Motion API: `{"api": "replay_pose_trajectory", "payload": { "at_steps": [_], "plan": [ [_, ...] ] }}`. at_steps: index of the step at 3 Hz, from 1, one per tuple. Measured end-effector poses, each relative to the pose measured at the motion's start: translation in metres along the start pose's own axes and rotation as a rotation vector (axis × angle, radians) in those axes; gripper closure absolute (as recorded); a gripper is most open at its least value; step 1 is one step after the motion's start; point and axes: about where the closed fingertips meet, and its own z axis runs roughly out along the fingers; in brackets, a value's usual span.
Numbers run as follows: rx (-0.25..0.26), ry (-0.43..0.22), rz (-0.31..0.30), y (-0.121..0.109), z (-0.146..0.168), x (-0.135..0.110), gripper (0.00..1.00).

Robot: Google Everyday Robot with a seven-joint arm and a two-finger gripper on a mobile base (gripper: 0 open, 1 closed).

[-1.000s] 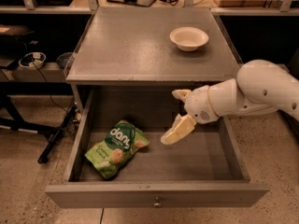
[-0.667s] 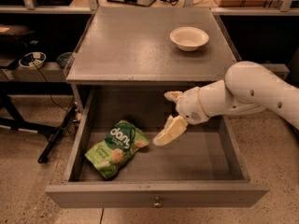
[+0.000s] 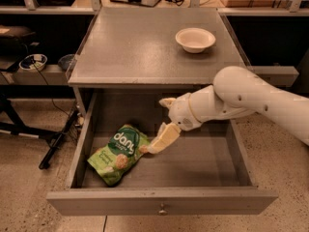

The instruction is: Pick green rice chip bag from top drawer and place on counter

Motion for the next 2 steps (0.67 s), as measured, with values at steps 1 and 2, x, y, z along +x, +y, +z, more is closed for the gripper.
{"api": "replay_pose_trajectory", "payload": {
  "at_steps": [1,2],
  "plan": [
    [0.005,0.021,0.0,-0.001,0.016,0.0,0.0],
    [0.029,0.044,0.01,-0.003,0.03,0.0,0.0]
  ]
}}
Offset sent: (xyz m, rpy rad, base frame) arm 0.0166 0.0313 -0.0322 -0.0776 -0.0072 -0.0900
